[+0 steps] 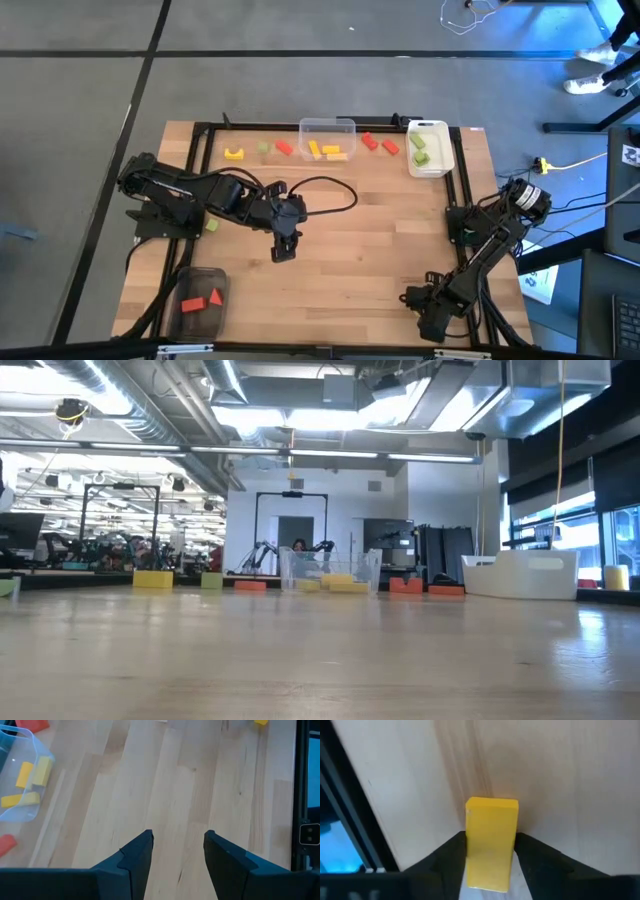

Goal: Sort & place blocks by color
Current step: Put the yellow rectangular block into the transparent bin

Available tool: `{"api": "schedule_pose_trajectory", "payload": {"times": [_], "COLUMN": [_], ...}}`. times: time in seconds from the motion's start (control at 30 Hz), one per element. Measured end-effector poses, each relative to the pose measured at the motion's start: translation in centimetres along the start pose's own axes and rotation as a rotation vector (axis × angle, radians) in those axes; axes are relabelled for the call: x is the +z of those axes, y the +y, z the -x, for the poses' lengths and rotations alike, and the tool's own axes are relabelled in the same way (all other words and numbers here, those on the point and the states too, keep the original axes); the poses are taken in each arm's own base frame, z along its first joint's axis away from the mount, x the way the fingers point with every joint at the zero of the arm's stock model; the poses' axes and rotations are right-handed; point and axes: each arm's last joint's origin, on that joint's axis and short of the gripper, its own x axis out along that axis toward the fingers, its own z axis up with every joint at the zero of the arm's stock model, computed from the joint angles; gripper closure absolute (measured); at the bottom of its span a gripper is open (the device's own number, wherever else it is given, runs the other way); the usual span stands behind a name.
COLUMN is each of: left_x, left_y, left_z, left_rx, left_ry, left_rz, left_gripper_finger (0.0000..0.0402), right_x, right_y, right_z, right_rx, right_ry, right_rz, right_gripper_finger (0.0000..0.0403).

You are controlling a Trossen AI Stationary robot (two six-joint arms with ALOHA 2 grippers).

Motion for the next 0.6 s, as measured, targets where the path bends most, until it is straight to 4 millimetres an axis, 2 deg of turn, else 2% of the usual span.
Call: {"api": "schedule_pose_trajectory", "payload": {"times": [0.17,0.43,0.6], "left_x": [0.0,0.0,0.0], "left_y": [0.0,0.0,0.0], "left_z": [0.0,0.0,0.0], "left_rx": [0.000,0.000,0.000], "left_ry": [0.000,0.000,0.000], "left_rz": [0.000,-0.001,-0.070], "left_gripper_finger": [0.0234,0.0234,0.0234], "right_x": [0.6,1.8,3.3], "right_y": [-0.2,-0.1,0.2], "right_z": [0.0,0.5,1.6], "right_rx": [0.019,0.019,-0.069], "right_ry": [0.032,0.036,-0.084], "right_rz": [-0.043,-0.018,0.036], "right_gripper_finger": [0.0279,0.0279,0.0279]}}
